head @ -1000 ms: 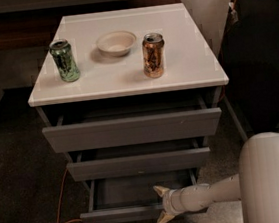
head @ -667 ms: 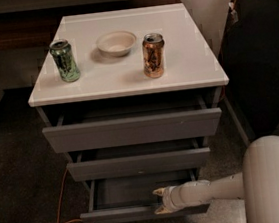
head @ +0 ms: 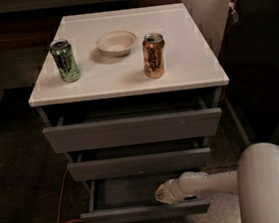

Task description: Place orange can into bottom drawer

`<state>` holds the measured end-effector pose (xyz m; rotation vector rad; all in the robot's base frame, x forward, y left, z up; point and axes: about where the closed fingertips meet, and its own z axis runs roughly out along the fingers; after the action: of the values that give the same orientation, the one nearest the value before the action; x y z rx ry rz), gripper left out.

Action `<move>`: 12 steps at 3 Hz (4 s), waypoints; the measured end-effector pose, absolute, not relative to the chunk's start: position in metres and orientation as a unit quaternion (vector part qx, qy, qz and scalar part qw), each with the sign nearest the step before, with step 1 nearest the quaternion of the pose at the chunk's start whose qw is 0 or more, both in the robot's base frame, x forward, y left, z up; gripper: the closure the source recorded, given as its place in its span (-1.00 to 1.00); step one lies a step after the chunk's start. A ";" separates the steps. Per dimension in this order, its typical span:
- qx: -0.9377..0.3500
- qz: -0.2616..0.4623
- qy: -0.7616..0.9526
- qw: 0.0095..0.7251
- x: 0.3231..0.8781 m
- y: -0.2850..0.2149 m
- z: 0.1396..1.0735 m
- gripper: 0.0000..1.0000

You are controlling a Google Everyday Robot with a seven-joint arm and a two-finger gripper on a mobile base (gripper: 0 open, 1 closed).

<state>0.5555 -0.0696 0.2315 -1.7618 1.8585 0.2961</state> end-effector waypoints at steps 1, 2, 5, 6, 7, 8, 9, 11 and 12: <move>-0.655 0.115 0.698 0.264 0.567 -0.074 0.215 1.00; -0.655 0.120 0.703 0.250 0.574 -0.075 0.196 1.00; -0.656 0.136 0.712 0.211 0.555 -0.066 0.164 1.00; -0.656 0.136 0.712 0.211 0.555 -0.066 0.167 1.00; -0.655 0.142 0.712 0.208 0.543 -0.061 0.165 1.00; -0.653 0.157 0.710 0.211 0.516 -0.050 0.167 1.00; -0.650 0.167 0.709 0.216 0.496 -0.043 0.170 1.00; -0.655 0.152 0.699 0.243 0.483 -0.038 0.201 0.70; -0.666 0.132 0.684 0.266 0.483 -0.036 0.236 0.24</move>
Offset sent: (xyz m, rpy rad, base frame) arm 0.0317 -0.0094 -0.0564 -0.0415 0.0894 -0.0108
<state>0.4831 -0.0360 0.2358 -1.7979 1.8475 0.3568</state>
